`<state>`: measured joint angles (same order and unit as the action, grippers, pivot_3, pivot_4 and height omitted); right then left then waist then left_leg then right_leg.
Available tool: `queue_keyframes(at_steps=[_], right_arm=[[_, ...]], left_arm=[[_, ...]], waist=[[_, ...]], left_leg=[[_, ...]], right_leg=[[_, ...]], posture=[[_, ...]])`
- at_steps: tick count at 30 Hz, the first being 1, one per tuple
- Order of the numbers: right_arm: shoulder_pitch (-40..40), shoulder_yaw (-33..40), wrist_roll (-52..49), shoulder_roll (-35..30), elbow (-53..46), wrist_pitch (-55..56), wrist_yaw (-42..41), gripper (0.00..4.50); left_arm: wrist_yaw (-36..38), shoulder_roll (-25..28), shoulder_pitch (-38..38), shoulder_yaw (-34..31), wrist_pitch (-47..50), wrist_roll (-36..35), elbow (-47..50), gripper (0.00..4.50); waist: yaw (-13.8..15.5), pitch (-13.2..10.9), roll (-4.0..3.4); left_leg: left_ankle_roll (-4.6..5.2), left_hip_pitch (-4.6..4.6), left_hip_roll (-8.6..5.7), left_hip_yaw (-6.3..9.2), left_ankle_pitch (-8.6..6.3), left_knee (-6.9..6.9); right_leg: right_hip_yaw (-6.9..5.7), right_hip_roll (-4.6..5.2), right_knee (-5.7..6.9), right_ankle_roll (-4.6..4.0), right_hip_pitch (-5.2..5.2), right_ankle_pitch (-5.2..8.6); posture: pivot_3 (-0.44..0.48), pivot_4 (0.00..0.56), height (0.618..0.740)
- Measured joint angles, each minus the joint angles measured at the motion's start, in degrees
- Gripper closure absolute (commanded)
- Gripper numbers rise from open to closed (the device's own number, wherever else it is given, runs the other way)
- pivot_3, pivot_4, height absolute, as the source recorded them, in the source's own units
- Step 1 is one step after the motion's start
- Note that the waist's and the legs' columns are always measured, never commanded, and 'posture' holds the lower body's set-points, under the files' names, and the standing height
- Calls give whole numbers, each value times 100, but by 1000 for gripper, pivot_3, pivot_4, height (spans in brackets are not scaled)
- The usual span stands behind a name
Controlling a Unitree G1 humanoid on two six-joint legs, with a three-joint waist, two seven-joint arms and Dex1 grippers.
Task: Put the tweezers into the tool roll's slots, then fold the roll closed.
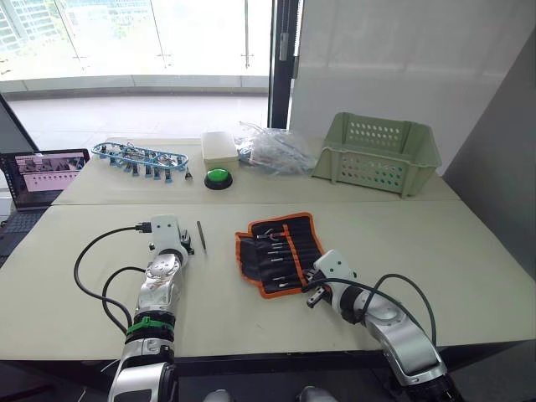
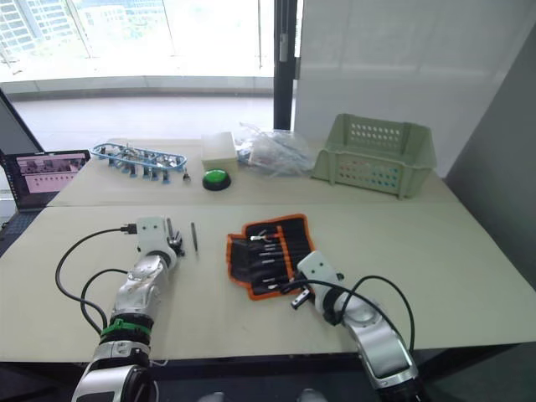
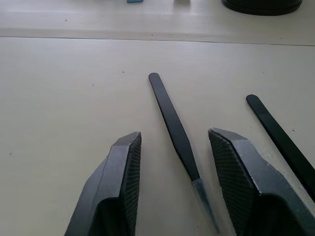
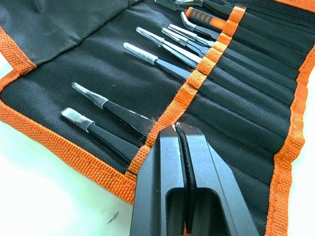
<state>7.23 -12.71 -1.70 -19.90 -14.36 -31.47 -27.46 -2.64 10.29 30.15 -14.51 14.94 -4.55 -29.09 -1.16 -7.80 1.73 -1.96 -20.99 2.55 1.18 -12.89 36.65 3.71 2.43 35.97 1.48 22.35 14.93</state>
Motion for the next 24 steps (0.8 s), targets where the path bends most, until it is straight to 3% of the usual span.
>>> queue_keyframes(at_steps=[2,4,15,24], right_arm=[[-10,5,5,-6,-14,0,0,4500],[-21,9,10,-9,-26,0,0,4500],[-243,8,38,46,-229,104,37,4500],[-406,0,26,119,-460,117,39,4500]], left_arm=[[-1,2,-8,-8,-3,0,12,4187],[-2,7,-19,-15,-13,-4,34,4486],[115,201,-326,28,-15,-4,522,4486],[1204,925,-750,181,29,-254,1816,4486]], waist=[[6,0,0],[9,0,0],[7,3,6],[-56,-8,101]], left_leg=[[0,-2,-3,0,0,-3],[0,-3,-3,0,0,-4],[-1,-9,-6,-1,2,-75],[19,-93,4,0,16,-88]], right_leg=[[0,3,-4,2,0,0],[0,4,-8,3,0,1],[0,3,-25,23,0,-5],[2,-3,-21,29,80,-3]], posture=[[0,150,725],[0,150,725],[0,150,725],[0,150,725]])
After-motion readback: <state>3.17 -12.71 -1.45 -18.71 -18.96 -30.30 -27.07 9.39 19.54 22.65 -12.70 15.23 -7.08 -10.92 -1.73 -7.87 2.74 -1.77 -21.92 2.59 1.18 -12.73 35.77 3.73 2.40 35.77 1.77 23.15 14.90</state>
